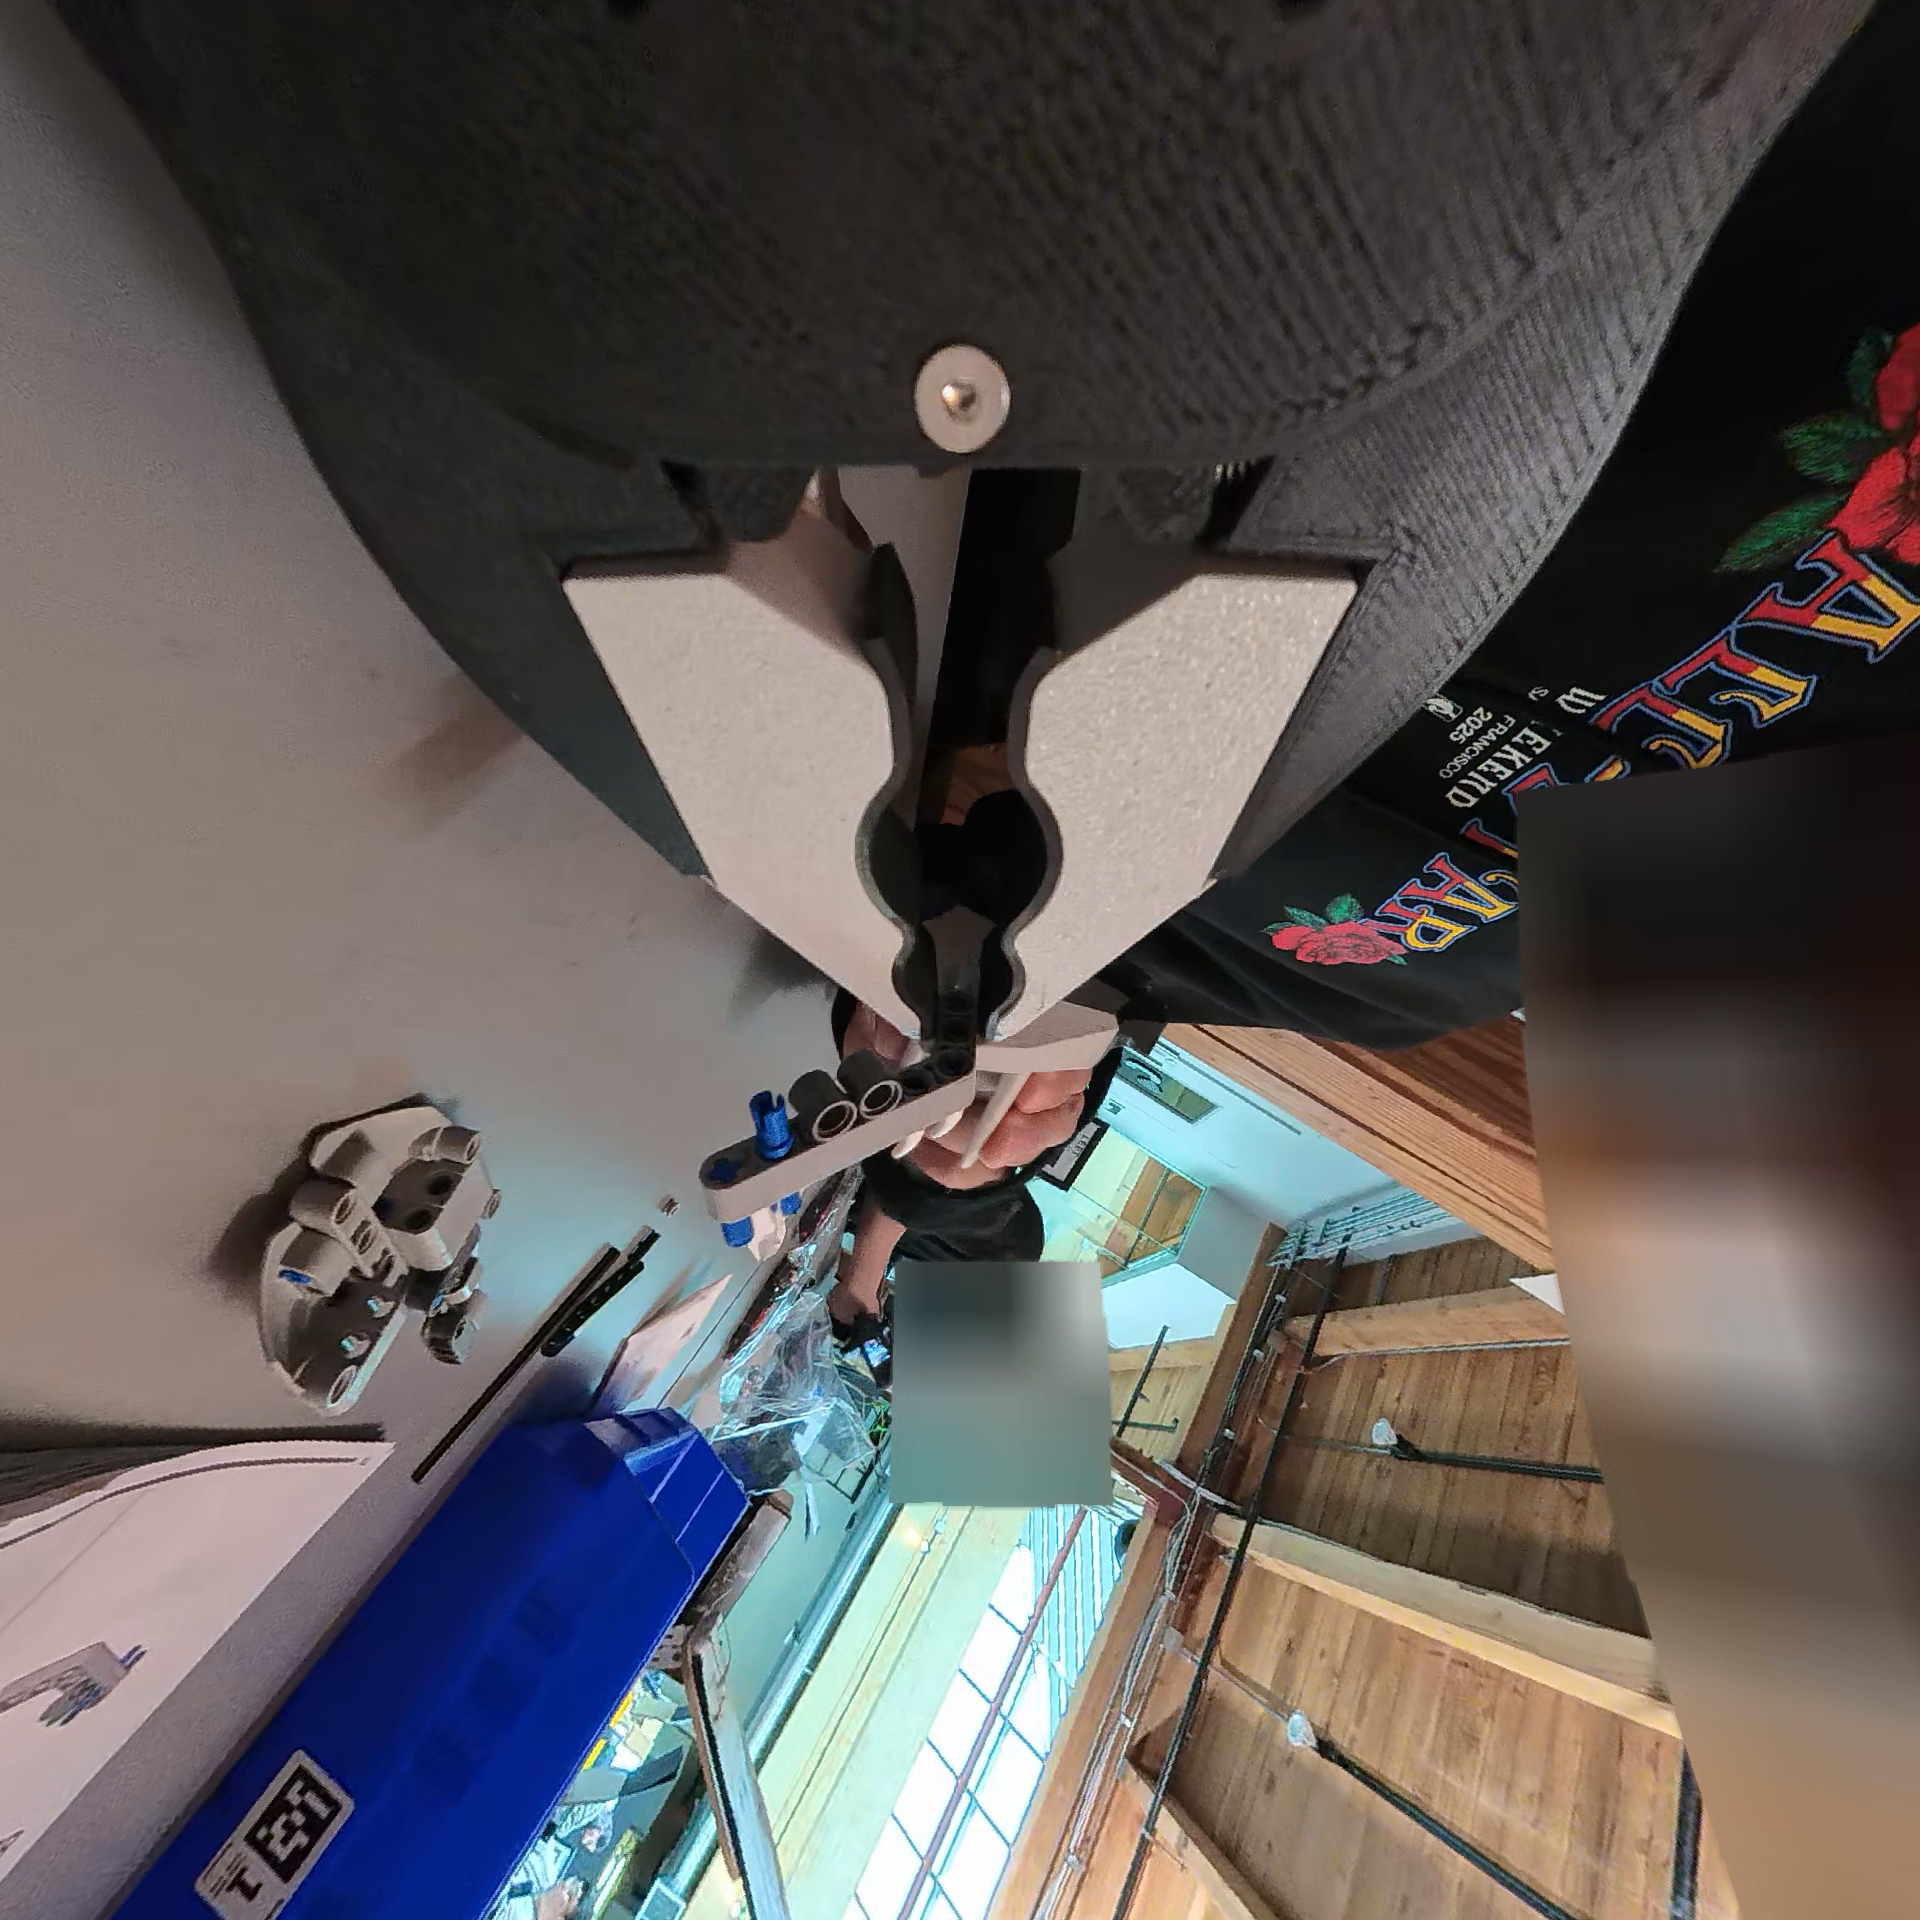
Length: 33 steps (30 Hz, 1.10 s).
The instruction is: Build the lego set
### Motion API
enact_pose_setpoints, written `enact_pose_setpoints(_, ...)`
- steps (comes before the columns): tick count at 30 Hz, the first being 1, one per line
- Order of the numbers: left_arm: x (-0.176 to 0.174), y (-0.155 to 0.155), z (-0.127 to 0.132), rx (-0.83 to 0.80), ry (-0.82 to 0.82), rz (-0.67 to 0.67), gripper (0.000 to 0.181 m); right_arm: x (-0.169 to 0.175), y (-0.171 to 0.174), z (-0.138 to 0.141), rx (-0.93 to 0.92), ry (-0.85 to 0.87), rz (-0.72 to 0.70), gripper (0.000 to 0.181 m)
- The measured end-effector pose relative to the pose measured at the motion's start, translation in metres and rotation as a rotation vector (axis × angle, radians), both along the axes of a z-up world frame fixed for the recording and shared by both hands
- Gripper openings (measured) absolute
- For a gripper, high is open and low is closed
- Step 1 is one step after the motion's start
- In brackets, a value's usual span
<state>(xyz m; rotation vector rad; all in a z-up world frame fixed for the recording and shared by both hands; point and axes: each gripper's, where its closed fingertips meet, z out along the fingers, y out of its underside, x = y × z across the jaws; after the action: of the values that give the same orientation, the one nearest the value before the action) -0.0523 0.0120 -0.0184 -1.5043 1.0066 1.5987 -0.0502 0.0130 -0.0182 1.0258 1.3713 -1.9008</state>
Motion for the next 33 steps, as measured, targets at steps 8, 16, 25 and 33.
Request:
enact_pose_setpoints(8, 0.005, 0.0, 0.006, 0.02, 0.053, -0.02, 0.0, 0.006, -0.003, 0.001, -0.008, -0.003, 0.05, 0.005)
enact_pose_setpoints(16, 0.009, 0.001, 0.004, 0.009, 0.01, -0.06, 0.0, 0.009, -0.007, -0.001, 0.011, 0.004, 0.072, 0.006)
enact_pose_setpoints(25, 0.012, -0.001, -0.003, -0.011, -0.062, -0.108, 0.0, 0.015, -0.009, 0.001, 0.012, 0.032, 0.102, 0.006)
enact_pose_setpoints(33, 0.013, -0.002, 0.0, 0.001, -0.072, -0.117, 0.0, 0.014, -0.011, -0.003, 0.033, 0.014, 0.106, 0.006)
